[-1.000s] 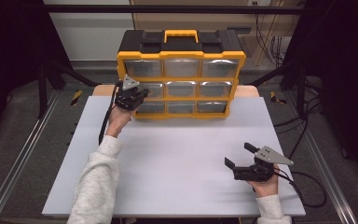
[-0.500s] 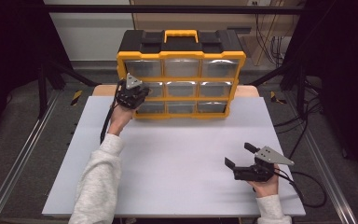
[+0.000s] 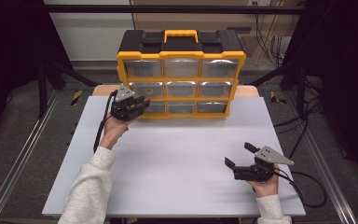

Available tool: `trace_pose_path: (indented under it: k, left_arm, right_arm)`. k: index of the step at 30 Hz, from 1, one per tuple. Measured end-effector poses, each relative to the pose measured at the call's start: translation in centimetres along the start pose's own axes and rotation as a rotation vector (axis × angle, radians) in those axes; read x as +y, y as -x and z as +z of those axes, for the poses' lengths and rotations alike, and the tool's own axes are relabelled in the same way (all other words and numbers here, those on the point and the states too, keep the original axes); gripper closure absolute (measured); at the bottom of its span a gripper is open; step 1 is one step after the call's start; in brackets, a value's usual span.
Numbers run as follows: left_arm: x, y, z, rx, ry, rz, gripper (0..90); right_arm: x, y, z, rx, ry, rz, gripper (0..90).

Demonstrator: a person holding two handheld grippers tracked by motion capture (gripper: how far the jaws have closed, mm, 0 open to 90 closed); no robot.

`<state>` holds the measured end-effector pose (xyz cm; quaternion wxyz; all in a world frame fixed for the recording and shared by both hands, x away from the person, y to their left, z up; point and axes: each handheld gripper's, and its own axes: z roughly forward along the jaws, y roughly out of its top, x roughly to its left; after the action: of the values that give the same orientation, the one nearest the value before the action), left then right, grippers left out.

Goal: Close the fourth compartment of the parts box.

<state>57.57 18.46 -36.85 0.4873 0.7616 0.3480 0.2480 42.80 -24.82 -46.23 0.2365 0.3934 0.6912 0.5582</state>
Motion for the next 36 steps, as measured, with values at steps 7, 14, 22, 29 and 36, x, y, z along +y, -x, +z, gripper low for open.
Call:
trace_pose_path:
  k: [7,14,22,29,36]
  left_arm:
    - [-1.2,1.3,-2.1,-0.083,0.041,-0.012,35.8]
    - [-3.3,1.4,-4.3,-0.153,0.069,-0.071,12.3]
    - [-5.8,1.5,-7.0,-0.123,0.131,-0.06,5.3]
    - [-7.9,1.8,-8.3,-0.112,0.126,-0.055,5.2]
    - [-10.0,1.8,-9.2,-0.124,0.122,-0.068,5.0]
  right_arm:
    - [0.1,0.1,-0.1,-0.002,0.006,-0.004,0.0]
    - [0.1,0.1,-0.2,-0.005,0.007,-0.001,0.0]
    - [0.1,0.1,-0.1,-0.004,0.008,0.003,0.0]
    - [0.1,0.1,-0.2,-0.004,0.008,0.004,0.0]
    - [0.1,0.1,-0.1,-0.005,0.005,-0.003,0.0]
